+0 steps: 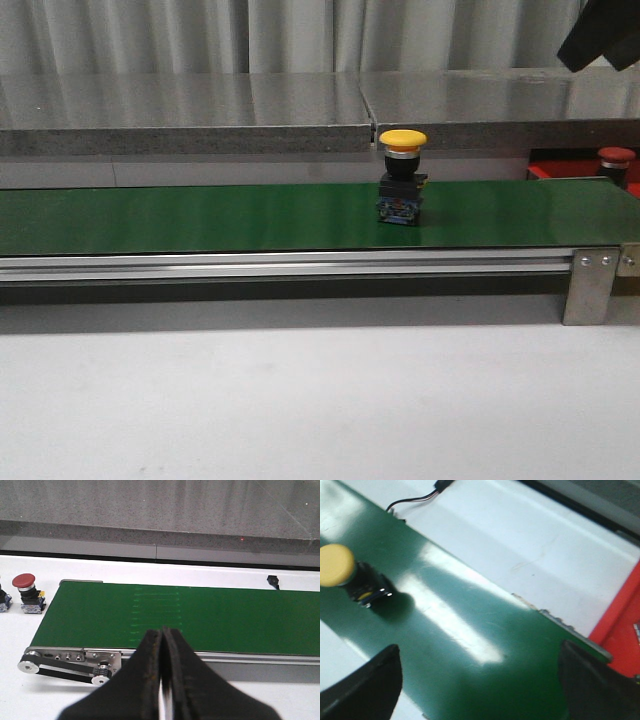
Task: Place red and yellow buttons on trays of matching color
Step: 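Lower the right gripper onto the yellow button on the belt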
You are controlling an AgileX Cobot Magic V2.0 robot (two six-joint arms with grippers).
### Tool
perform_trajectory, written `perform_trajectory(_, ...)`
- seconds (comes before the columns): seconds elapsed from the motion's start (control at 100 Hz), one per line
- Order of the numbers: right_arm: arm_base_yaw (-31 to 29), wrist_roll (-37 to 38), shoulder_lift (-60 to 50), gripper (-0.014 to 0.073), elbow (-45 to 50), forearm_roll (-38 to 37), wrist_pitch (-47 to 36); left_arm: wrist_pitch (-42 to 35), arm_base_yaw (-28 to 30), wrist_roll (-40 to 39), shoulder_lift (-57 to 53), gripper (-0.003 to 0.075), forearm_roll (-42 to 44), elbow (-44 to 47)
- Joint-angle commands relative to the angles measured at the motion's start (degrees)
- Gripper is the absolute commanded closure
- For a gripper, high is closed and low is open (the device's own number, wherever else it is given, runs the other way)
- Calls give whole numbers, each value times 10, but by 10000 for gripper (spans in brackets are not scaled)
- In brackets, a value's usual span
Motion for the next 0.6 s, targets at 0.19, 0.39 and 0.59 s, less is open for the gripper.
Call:
perform_trajectory(0.19,53,-62,-37,48,68,27,-27,-42,-4,0,3,739,-5,-14)
perform_trajectory(0.39,84,-73,-32,74,78,27,-56,-42,-4,0,3,739,-5,-14)
perform_trajectory(0.59,110,-82,-28,73,78,29,-88,-42,-4,0,3,739,-5,-14)
